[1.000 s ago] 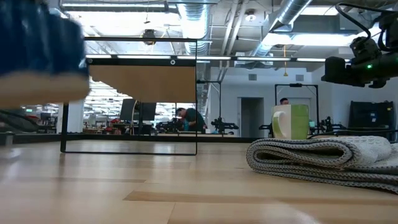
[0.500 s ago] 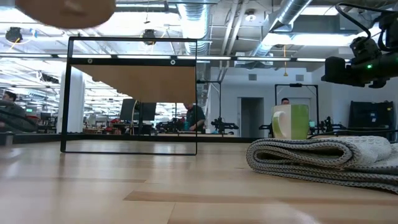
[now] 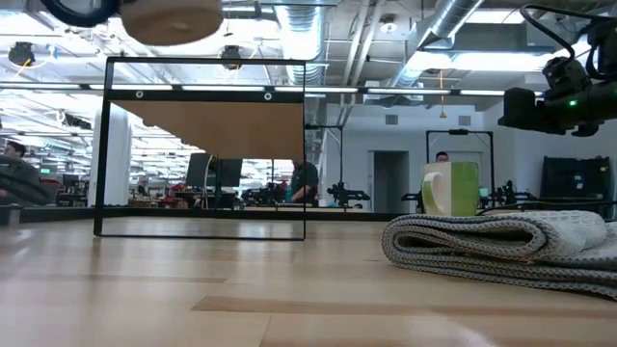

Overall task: Stack small to large cups/mugs on shelf
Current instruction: Put the blue mug on the shelf

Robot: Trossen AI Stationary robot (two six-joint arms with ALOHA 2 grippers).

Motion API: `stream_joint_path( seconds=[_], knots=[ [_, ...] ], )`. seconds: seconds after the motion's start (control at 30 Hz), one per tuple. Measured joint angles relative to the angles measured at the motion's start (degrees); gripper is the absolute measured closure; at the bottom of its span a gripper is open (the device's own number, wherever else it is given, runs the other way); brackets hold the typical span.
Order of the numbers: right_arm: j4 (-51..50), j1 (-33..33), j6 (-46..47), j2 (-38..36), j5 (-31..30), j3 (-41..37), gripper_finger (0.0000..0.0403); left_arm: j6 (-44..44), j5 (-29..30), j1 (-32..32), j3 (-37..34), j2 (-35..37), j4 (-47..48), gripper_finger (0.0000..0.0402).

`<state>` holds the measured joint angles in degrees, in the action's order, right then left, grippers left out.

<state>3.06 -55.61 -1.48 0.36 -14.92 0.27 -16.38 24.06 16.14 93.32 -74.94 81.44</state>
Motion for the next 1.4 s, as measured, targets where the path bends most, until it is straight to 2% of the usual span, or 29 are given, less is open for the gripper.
stream_joint_path(
  seconds=[0.23, 0.47, 0.6, 0.77, 1.03, 1.4],
  knots=[
    [0.0, 0.0, 0.0, 0.0, 0.0, 0.0, 0.0168, 15.9, -8.0, -15.8, 3.7, 0.0, -0.5, 0.0396],
    [0.0, 0.0, 0.0, 0.0, 0.0, 0.0, 0.0168, 34.4, -18.8, -32.1, 4.8, -0.3, -7.0, 0.0396],
    [0.0, 0.0, -0.5, 0.0, 0.0, 0.0, 0.0168, 42.7, -24.8, -40.2, 4.8, -2.4, -10.4, 0.0396],
    [0.0, 0.0, -0.5, 0.0, 0.0, 0.0, 0.0168, 50.8, -28.7, -48.3, 5.5, -6.5, -12.4, 0.0396],
    [0.0, 0.0, -0.5, 0.0, 0.0, 0.0, 0.0168, 58.2, -33.8, -56.8, 15.4, -16.8, -11.4, 0.0396],
    [0.0, 0.0, -0.6, 0.0, -0.1, 0.0, 0.0168, 70.9, -34.1, -60.1, 32.5, -33.1, 1.1, 0.0396]
  ],
)
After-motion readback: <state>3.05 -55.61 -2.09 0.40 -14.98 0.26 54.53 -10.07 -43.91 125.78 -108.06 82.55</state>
